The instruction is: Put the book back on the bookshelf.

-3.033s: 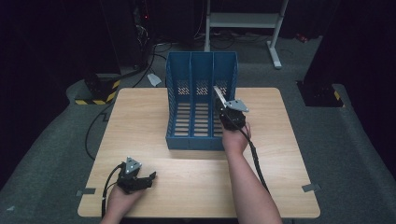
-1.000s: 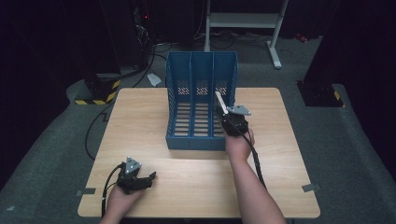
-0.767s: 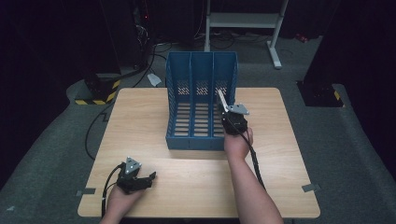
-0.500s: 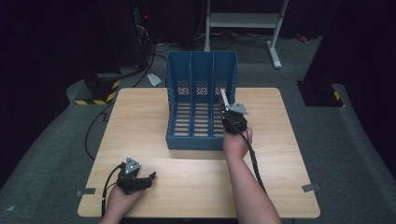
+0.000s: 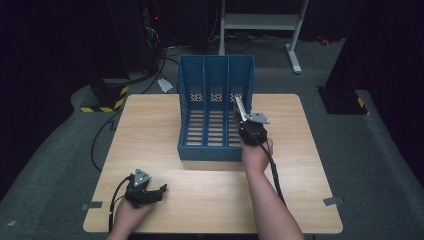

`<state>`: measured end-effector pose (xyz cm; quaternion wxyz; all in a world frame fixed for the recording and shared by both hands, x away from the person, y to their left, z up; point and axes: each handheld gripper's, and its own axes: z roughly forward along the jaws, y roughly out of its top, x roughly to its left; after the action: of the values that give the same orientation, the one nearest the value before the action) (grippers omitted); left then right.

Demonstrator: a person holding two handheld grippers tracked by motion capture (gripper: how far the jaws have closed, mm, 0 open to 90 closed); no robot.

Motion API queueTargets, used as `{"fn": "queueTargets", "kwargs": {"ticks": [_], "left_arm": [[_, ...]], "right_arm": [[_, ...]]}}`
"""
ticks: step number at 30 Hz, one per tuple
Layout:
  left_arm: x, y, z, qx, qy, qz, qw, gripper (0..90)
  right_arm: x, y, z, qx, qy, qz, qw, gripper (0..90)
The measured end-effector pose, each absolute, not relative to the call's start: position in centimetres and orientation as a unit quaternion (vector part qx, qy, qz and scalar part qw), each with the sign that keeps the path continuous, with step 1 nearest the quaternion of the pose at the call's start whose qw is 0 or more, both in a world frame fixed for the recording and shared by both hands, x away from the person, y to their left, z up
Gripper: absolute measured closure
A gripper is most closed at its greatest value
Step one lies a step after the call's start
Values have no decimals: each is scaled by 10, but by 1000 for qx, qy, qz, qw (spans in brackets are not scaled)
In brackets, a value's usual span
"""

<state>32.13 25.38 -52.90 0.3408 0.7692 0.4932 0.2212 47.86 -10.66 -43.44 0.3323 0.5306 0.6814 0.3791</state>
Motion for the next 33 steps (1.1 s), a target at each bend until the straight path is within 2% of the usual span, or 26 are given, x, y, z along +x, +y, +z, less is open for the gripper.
{"fn": "queueTargets", "kwargs": {"ticks": [9,21,33], "left_arm": [[321,254,-529,769,493,221,341,205],[321,254,-529,770,492,221,341,205],[321,254,-529,770,493,221,341,204]], "right_arm": [[477,-99,-437,550,657,363,367,751],[476,-98,-437,559,647,361,372,732],[468,-105,-434,540,662,382,350,648]]}}
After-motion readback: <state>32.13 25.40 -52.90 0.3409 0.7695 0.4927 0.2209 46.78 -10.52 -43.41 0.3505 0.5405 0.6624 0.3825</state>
